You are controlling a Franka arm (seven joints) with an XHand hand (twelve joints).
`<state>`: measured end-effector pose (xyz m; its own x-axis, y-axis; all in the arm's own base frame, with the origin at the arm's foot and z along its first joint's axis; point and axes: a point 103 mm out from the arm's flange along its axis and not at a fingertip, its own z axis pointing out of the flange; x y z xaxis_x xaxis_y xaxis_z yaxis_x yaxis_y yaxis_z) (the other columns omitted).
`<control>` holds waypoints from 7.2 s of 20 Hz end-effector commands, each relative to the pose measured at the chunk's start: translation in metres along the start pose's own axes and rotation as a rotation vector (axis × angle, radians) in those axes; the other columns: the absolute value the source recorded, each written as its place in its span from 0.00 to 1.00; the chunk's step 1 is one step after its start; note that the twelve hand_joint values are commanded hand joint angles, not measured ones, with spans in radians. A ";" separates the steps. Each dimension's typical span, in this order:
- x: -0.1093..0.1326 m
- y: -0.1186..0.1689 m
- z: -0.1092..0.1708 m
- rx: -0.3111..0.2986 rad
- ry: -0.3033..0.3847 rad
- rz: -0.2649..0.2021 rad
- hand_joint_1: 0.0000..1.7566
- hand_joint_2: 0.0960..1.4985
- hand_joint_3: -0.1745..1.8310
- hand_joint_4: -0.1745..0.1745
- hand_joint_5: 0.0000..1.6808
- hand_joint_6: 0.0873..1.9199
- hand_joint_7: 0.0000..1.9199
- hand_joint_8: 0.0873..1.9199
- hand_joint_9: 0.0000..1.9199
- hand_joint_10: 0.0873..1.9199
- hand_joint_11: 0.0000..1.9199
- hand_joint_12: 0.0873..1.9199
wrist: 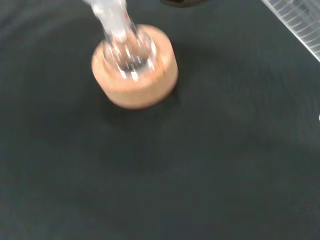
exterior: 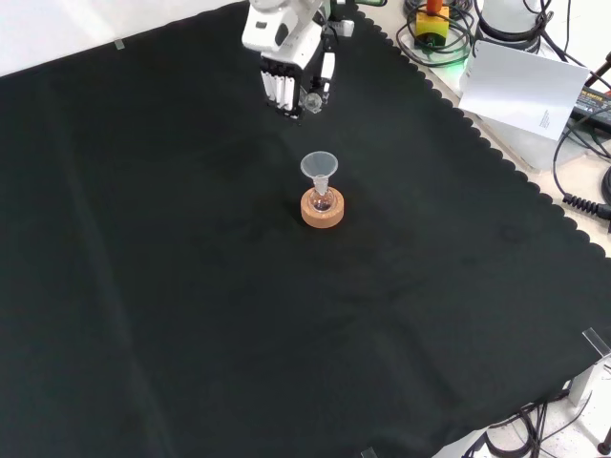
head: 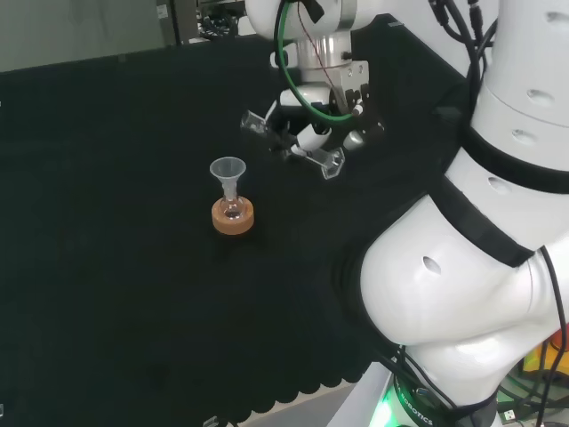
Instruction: Pour the water from the graduated cylinder into the round-bottom flask.
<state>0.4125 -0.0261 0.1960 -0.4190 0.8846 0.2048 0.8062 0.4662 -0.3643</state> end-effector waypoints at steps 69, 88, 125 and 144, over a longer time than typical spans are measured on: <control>0.025 0.019 -0.016 0.459 -0.274 0.236 0.77 0.76 0.08 0.28 0.58 0.40 0.47 0.60 0.71 0.08 0.62 0.36; 0.033 0.022 -0.022 0.519 -0.332 0.265 0.77 0.76 0.08 0.28 0.57 0.41 0.46 0.60 0.71 0.07 0.62 0.36; 0.040 0.022 -0.033 0.578 -0.361 0.271 0.77 0.76 0.09 0.30 0.57 0.41 0.46 0.61 0.71 0.07 0.62 0.36; 0.050 0.029 -0.034 0.610 -0.379 0.272 0.77 0.76 0.09 0.30 0.57 0.41 0.46 0.61 0.71 0.07 0.62 0.36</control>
<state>0.4290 0.0312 0.2261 -0.4421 0.8617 -0.2489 0.5747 0.0591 -0.8162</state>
